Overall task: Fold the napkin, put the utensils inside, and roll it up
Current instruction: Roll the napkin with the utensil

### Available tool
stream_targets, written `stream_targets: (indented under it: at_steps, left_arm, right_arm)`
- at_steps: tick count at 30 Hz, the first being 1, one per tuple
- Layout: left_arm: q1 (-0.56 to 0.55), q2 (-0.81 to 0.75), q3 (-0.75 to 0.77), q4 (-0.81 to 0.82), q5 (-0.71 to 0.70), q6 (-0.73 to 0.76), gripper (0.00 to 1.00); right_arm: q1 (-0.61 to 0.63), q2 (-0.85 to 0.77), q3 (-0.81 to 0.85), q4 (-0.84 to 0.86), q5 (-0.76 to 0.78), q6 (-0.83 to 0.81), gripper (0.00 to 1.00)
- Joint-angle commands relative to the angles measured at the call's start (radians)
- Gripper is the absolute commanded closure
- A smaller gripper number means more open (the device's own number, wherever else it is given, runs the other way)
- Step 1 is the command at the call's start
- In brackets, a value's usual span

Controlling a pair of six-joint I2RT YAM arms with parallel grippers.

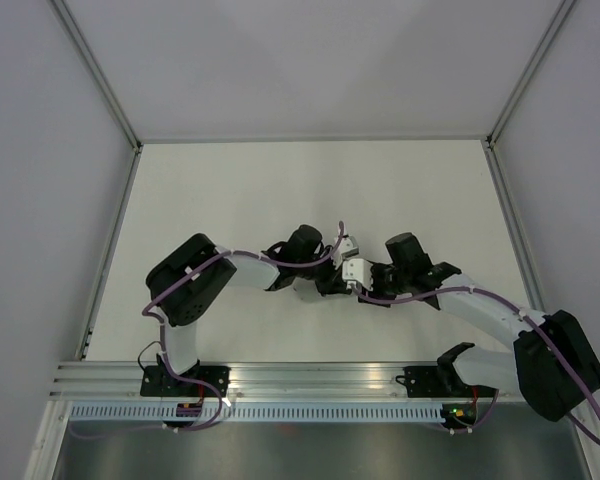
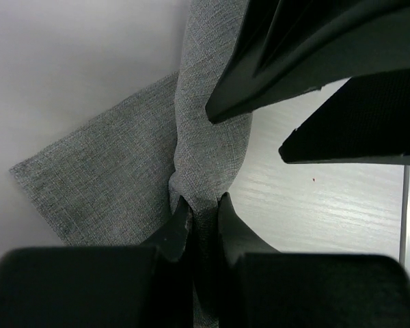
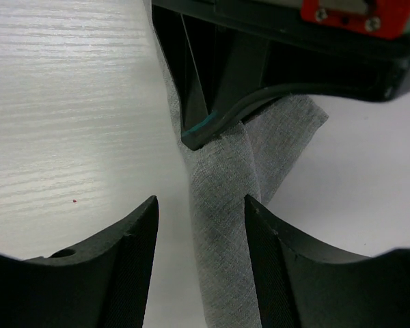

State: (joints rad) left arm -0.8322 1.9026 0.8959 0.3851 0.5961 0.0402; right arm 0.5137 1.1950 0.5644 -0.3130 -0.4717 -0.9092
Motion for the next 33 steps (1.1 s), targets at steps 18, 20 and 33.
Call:
stream_targets:
  at_steps: [18, 20, 33]
  left_arm:
    - [0.022, 0.061, 0.038, -0.272, 0.103, 0.012, 0.81]
    - [0.034, 0.043, 0.035, -0.265, 0.103, 0.004, 0.70]
    - [0.139, -0.152, -0.142, 0.012, 0.036, -0.146, 0.43]
  right_arm:
    - [0.114, 0.121, -0.061, 0.146, 0.226, -0.051, 0.77]
    - [0.114, 0.121, -0.061, 0.134, 0.229, -0.053, 0.80]
    - [0.114, 0.159, -0.026, 0.051, 0.202, -0.045, 0.88]
